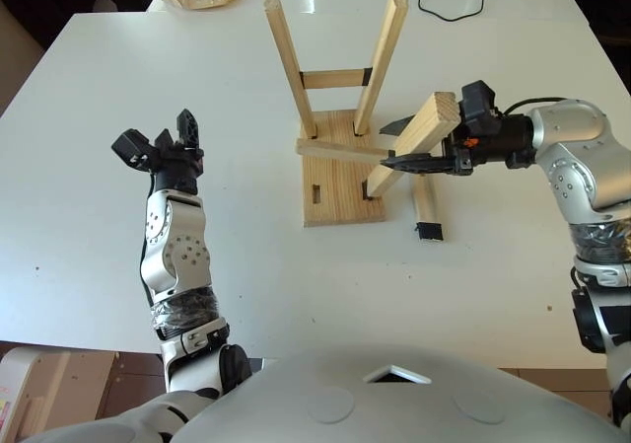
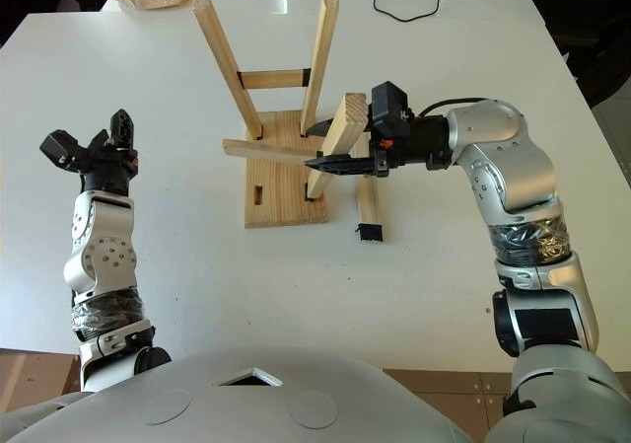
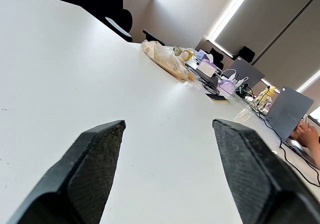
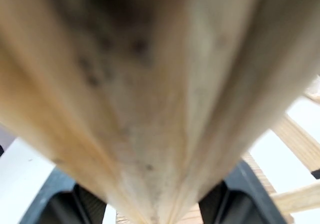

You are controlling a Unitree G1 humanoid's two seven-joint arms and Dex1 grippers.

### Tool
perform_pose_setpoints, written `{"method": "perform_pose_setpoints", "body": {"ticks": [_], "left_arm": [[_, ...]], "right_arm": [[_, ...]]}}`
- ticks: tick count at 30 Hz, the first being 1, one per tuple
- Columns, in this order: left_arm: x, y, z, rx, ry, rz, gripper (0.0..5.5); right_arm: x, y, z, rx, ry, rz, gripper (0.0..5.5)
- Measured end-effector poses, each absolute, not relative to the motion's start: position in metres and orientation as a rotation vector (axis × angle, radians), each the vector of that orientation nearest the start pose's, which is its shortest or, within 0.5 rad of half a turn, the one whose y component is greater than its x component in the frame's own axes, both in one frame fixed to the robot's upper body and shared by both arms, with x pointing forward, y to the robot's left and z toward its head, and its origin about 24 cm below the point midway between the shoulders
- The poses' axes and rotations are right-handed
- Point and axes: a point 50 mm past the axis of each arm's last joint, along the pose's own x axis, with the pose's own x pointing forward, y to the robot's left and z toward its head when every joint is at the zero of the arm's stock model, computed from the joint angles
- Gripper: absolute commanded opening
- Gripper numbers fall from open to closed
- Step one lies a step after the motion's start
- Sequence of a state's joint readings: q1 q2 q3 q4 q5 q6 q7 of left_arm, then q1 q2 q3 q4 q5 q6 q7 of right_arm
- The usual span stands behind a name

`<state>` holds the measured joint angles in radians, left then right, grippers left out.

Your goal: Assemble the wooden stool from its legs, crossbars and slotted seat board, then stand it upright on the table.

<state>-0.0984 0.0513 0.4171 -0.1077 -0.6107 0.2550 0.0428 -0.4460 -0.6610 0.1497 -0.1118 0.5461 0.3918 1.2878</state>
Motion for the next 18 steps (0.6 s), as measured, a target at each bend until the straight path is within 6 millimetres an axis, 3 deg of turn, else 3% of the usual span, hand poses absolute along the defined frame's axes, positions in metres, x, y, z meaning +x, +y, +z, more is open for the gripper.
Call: {"method": "perform_pose_setpoints", "body": {"ticks": [7,14,18], "left_arm": [[0.258,0.239,0.073,-0.58,-0.06,0.268,3.23],[0.259,0.239,0.073,-0.574,-0.058,0.259,3.23],[0.26,0.238,0.074,-0.562,-0.059,0.246,3.23]], "right_arm": [[0.269,-0.159,0.147,-0.167,0.127,1.525,2.04],[0.288,-0.166,0.14,-0.116,0.138,1.445,2.04],[0.285,-0.164,0.135,-0.112,0.119,1.433,2.04]]}}
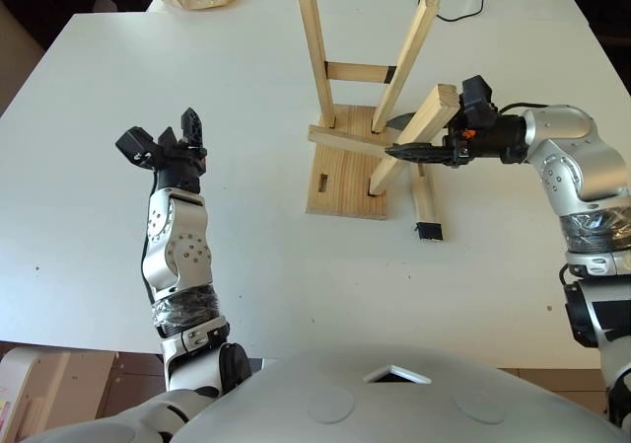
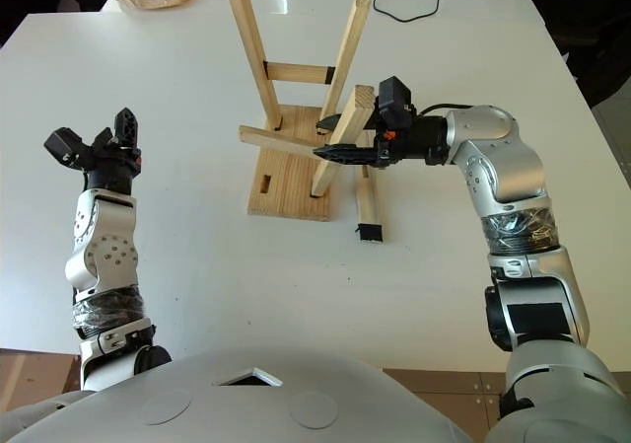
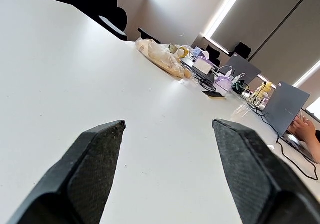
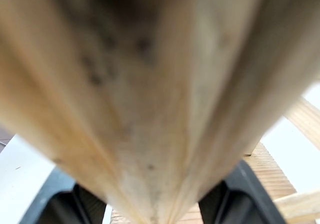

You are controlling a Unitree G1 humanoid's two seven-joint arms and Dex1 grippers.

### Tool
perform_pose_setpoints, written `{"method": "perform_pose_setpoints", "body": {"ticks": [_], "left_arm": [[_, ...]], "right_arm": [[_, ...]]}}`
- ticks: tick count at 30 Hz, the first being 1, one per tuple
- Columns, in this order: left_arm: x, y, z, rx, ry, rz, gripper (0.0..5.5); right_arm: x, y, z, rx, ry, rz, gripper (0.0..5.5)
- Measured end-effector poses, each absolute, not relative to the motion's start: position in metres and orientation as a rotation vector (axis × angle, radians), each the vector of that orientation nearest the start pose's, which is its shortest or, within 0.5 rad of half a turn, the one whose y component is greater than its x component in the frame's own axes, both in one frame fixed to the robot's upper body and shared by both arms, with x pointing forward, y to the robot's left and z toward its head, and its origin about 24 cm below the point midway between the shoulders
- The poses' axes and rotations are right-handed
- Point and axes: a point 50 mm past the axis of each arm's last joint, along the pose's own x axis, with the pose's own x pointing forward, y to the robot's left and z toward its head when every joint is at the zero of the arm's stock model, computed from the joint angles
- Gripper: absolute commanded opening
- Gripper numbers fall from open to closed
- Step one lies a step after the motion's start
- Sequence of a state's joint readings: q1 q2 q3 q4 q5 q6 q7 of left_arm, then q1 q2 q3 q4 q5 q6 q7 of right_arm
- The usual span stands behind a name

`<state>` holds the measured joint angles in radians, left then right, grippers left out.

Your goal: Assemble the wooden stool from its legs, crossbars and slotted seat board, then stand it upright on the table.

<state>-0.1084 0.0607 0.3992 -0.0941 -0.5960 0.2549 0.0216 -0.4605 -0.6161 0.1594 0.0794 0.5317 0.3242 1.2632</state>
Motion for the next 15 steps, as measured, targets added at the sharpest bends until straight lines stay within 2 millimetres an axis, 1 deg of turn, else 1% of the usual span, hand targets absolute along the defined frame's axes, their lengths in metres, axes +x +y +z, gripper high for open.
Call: {"method": "perform_pose_setpoints", "body": {"ticks": [3,7,11,15], "left_arm": [[0.261,0.238,0.075,-0.553,-0.06,0.24,3.23],[0.265,0.231,0.077,-0.53,-0.056,0.196,3.23],[0.269,0.221,0.079,-0.498,-0.048,0.153,3.23],[0.27,0.216,0.079,-0.486,-0.043,0.14,3.23]], "right_arm": [[0.281,-0.159,0.13,-0.129,0.102,1.433,2.04],[0.28,-0.152,0.131,-0.166,0.097,1.447,2.04],[0.288,-0.145,0.133,-0.187,0.115,1.475,2.04],[0.295,-0.139,0.133,-0.193,0.116,1.491,2.04]]}}
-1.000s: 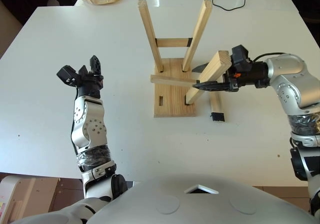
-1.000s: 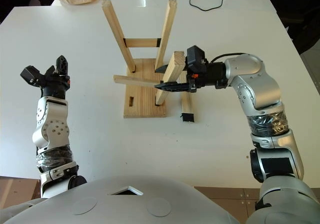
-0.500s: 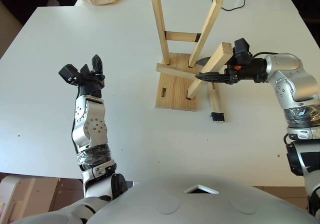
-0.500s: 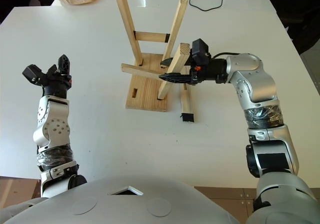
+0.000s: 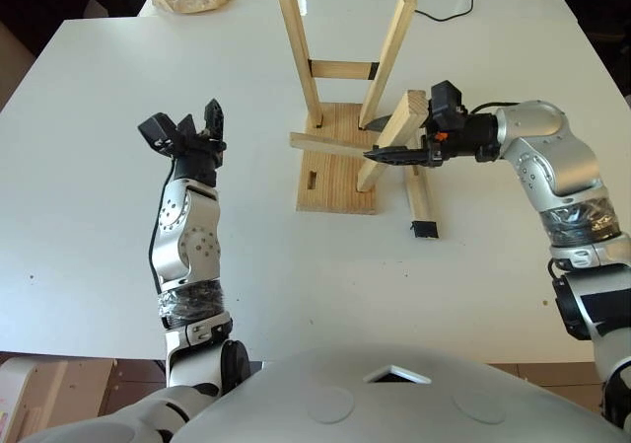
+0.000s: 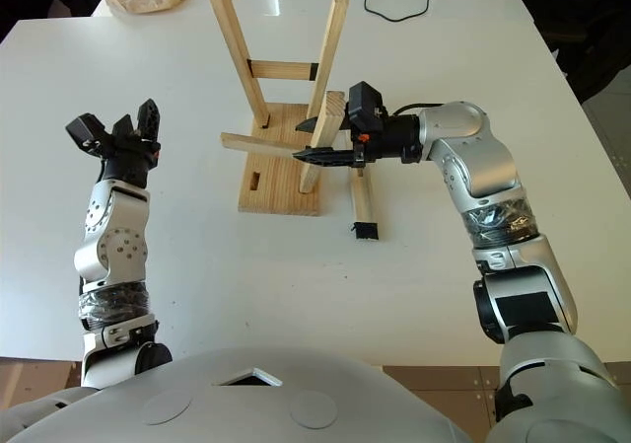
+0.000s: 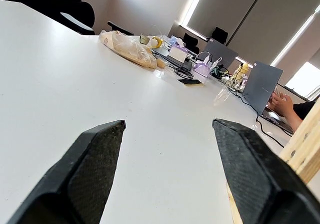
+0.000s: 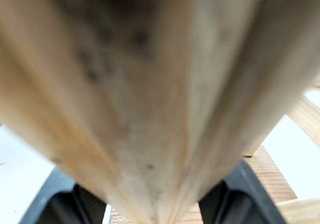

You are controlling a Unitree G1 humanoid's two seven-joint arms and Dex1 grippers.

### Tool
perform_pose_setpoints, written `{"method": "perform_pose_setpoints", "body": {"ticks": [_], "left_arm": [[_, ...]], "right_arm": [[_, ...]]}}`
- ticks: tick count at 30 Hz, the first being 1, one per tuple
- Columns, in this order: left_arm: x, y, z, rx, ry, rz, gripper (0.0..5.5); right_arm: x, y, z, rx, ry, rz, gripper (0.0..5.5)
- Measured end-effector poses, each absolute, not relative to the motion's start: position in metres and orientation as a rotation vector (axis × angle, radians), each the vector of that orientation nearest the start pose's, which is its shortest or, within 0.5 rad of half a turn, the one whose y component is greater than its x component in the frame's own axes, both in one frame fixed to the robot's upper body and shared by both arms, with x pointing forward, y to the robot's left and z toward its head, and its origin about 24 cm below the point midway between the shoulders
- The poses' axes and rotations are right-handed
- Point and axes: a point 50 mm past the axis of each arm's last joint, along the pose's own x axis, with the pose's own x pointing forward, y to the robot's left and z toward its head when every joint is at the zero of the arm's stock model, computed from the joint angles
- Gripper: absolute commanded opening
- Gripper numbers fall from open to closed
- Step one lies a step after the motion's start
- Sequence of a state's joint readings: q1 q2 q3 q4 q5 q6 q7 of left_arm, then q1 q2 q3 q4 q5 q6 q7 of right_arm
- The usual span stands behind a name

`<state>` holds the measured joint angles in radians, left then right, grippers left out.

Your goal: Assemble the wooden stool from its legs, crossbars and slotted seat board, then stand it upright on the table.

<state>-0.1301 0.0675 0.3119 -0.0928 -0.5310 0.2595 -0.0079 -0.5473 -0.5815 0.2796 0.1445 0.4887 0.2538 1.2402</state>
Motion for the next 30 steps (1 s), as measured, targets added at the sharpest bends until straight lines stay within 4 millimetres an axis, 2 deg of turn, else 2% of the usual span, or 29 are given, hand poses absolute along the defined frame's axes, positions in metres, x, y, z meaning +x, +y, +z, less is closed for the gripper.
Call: {"method": "perform_pose_setpoints", "body": {"ticks": [2,4,5,6,7,10,12,16,18,20,22,25,28,30], "left_arm": [[0.271,0.215,0.079,-0.483,-0.048,0.136,3.23],[0.271,0.214,0.08,-0.481,-0.051,0.134,3.23],[0.272,0.214,0.08,-0.48,-0.052,0.126,3.23],[0.272,0.215,0.08,-0.478,-0.053,0.127,3.23],[0.271,0.219,0.079,-0.474,-0.052,0.138,3.23],[0.27,0.222,0.079,-0.467,-0.054,0.145,3.23],[0.269,0.225,0.078,-0.459,-0.05,0.15,3.23],[0.267,0.234,0.078,-0.435,-0.045,0.156,3.23],[0.259,0.24,0.072,-0.428,-0.025,0.185,3.23],[0.256,0.244,0.07,-0.431,-0.025,0.213,3.23],[0.252,0.248,0.066,-0.436,-0.028,0.263,3.23],[0.252,0.258,0.064,-0.448,-0.055,0.37,3.23],[0.254,0.251,0.065,-0.478,-0.081,0.391,3.23],[0.253,0.245,0.06,-0.484,-0.069,0.391,3.23]], "right_arm": [[0.296,-0.14,0.131,-0.192,0.111,1.493,2.04],[0.297,-0.14,0.13,-0.192,0.099,1.486,2.46],[0.298,-0.143,0.116,-0.237,0.168,1.437,2.68],[0.29,-0.152,0.079,-0.179,0.299,1.365,2.9],[0.286,-0.154,0.072,-0.157,0.318,1.336,3.12],[0.289,-0.157,0.1,-0.177,0.192,1.258,3.65],[0.284,-0.156,0.109,-0.186,0.148,1.205,3.69],[0.262,-0.158,0.094,-0.146,0.207,1.086,3.69],[0.256,-0.163,0.088,-0.189,0.253,0.99,3.69],[0.255,-0.164,0.086,-0.237,0.266,0.923,3.69],[0.259,-0.169,0.083,-0.285,0.289,0.771,3.69],[0.258,-0.165,0.071,-0.227,0.354,0.522,3.69],[0.251,-0.152,0.058,-0.157,0.413,0.371,3.69],[0.25,-0.15,0.058,-0.156,0.428,0.322,3.69]]}}
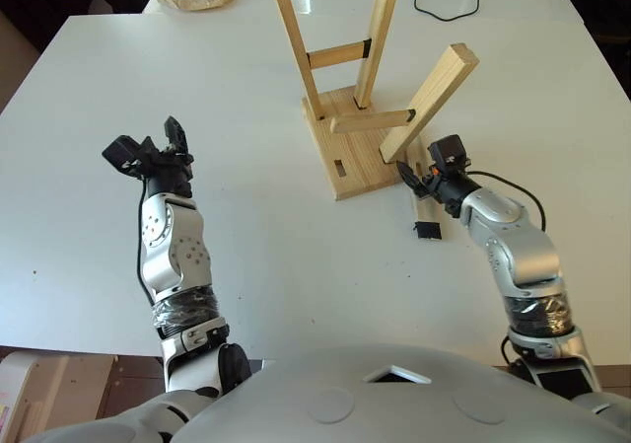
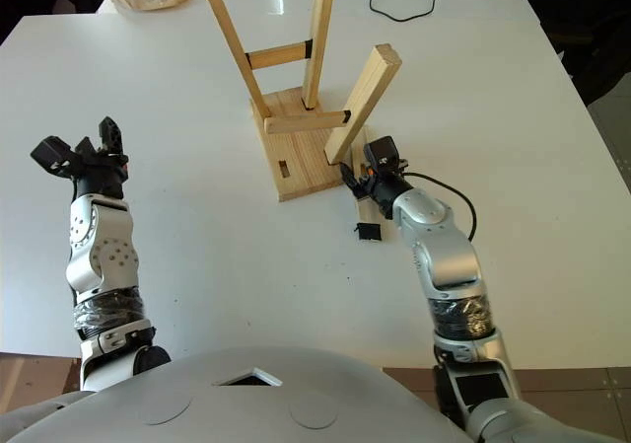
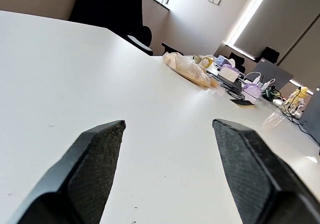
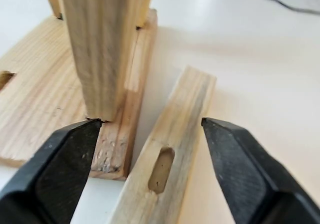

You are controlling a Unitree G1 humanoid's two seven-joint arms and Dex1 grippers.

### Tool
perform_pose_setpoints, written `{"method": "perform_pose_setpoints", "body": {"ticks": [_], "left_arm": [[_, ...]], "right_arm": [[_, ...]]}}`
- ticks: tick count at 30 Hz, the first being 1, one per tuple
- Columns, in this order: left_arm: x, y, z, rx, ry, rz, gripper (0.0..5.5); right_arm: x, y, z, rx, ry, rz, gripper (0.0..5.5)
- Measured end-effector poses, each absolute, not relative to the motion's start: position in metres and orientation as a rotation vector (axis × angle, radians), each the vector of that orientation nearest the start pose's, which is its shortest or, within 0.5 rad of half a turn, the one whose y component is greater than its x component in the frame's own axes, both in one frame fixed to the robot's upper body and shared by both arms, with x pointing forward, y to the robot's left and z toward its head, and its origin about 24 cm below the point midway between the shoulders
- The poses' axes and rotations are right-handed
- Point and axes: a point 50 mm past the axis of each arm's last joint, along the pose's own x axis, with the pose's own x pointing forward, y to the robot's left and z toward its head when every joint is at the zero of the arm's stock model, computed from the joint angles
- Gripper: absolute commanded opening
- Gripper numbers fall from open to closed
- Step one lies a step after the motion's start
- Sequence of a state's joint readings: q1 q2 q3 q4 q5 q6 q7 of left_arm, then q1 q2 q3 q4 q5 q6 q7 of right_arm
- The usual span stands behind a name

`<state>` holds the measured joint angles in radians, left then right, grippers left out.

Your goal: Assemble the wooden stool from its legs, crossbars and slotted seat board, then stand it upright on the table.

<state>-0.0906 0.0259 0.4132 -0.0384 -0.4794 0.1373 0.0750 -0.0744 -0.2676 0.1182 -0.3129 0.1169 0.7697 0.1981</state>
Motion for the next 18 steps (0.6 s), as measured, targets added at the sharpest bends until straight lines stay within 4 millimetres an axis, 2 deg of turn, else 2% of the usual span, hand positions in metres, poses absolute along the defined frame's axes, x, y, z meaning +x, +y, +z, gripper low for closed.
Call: {"method": "perform_pose_setpoints", "body": {"ticks": [3,11,18], "left_arm": [[0.243,0.245,0.05,-0.486,-0.031,0.423,3.23],[0.228,0.246,0.048,-0.484,-0.029,0.46,3.23],[0.219,0.246,0.044,-0.483,-0.018,0.48,3.23]], "right_arm": [[0.243,-0.155,0.061,-0.167,0.447,0.269,3.69],[0.208,-0.16,0.052,-0.183,0.581,0.281,3.69],[0.195,-0.169,0.05,-0.23,0.647,0.296,3.57]]}}
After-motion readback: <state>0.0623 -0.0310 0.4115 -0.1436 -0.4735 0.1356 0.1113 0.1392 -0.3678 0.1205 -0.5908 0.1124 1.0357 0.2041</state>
